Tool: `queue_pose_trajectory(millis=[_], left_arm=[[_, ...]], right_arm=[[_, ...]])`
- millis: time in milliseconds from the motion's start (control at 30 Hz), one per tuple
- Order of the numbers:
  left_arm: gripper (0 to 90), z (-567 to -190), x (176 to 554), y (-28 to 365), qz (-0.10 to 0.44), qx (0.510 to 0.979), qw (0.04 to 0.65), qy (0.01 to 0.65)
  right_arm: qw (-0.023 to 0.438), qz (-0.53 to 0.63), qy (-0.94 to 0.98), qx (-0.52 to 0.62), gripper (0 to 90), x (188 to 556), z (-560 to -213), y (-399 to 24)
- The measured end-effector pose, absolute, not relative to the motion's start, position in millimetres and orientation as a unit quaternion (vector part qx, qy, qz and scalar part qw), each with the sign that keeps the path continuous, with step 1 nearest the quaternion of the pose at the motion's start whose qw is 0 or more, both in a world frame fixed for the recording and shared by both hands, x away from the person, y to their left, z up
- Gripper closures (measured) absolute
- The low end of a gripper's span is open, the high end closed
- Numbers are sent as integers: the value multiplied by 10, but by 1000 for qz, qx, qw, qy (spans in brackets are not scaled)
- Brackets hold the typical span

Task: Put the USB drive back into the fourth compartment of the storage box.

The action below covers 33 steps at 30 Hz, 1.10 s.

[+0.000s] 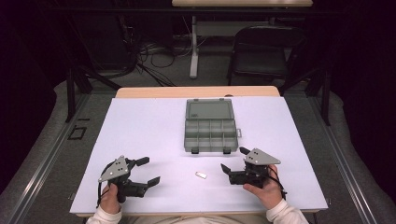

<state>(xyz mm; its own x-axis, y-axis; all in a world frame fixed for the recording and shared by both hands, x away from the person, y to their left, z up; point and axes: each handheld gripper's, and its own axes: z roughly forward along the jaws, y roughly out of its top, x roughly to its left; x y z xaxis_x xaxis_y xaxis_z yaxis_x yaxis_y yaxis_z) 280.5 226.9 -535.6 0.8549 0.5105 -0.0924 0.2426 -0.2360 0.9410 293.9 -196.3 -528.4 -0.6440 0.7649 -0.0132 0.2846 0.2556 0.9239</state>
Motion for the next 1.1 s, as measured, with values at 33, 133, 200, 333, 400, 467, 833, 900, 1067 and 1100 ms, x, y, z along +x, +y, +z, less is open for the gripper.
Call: queue_pose_trajectory(millis=[33, 133, 200, 333, 400, 467, 833, 900, 1067, 1100], left_arm=[[157, -5356, 2805, 2268, 118, 777, 569, 243], [157, -5357, 2807, 2267, 118, 778, 568, 242], [157, -5358, 2807, 2265, 117, 778, 569, 241], [157, -5357, 2807, 2270, 116, 778, 568, 242], [157, -5359, 2807, 2264, 117, 778, 568, 242], [157, -5357, 2804, 2260, 118, 780, 565, 241], [157, -5358, 2800, 2255, 117, 781, 565, 241], [157, -5358, 2800, 2254, 117, 781, 564, 241], [157, -5361, 2800, 2249, 117, 780, 566, 241], [157, -5360, 2801, 2252, 118, 780, 564, 243]], right_arm=[[239, 502, 755, 347, 76, 2940, -5283, -1961], [233, 501, 759, 345, 76, 2940, -5278, -1964], [229, 501, 761, 342, 77, 2940, -5275, -1965], [219, 499, 767, 339, 95, 2947, -5270, -1957], [218, 498, 770, 335, 95, 2947, -5266, -1946], [218, 496, 773, 331, 95, 2945, -5260, -1931], [217, 468, 795, 320, 144, 2977, -5271, -1781], [216, 469, 794, 320, 146, 2978, -5269, -1773], [208, 471, 797, 316, 259, 2995, -5262, -1741], [204, 471, 798, 316, 276, 2998, -5257, -1738]])
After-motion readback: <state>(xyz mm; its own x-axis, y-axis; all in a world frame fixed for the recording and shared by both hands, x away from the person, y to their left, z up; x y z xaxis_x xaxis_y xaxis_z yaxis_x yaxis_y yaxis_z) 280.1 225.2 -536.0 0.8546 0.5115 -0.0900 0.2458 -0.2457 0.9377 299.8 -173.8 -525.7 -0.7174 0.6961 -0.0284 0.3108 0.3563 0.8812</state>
